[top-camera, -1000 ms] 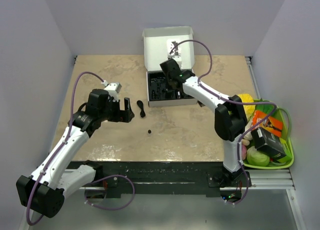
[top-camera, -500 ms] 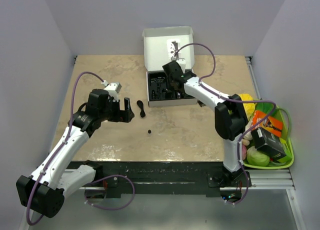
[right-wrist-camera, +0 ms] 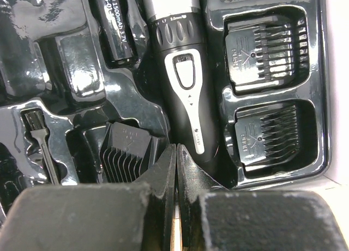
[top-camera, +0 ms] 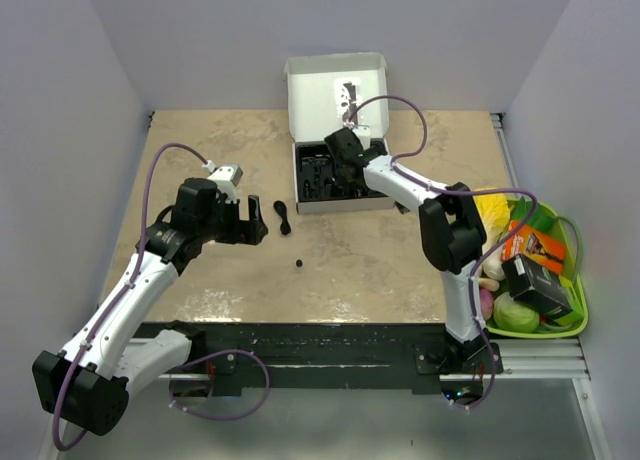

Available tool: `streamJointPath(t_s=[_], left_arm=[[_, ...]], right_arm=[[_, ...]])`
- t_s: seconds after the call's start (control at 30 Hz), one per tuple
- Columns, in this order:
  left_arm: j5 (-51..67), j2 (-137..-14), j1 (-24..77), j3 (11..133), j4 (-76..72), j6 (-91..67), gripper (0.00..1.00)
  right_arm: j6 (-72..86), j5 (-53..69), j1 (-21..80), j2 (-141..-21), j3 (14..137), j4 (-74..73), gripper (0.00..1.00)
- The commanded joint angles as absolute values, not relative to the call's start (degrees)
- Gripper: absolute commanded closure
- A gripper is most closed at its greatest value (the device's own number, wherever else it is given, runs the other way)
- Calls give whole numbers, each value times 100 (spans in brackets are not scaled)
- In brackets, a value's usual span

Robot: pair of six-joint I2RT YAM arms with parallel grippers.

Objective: Sort the hair-cutting tools

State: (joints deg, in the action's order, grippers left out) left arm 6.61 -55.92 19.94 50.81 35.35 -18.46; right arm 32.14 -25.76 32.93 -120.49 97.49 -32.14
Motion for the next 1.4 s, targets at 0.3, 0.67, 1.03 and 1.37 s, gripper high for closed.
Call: streamJointPath(t_s=[0.3, 0.67, 1.03, 1.37], left_arm=[[624, -5607, 1995, 5238, 3445, -1740, 0], [633, -5625, 2004, 5247, 3437, -1758, 0], [642, -5581, 2004, 5203, 3437, -1775, 0], [685, -5590, 1995, 5203, 3384, -1811, 0]], right_arm=[[3243, -2400, 3287, -12243, 10160, -3050, 100], [3164, -2110, 3296, -12568, 10494, -3085, 100], [3076, -2408, 3313, -12349, 10599, -3226, 100], [2936, -2540, 3515, -12129, 10740, -3357, 100]])
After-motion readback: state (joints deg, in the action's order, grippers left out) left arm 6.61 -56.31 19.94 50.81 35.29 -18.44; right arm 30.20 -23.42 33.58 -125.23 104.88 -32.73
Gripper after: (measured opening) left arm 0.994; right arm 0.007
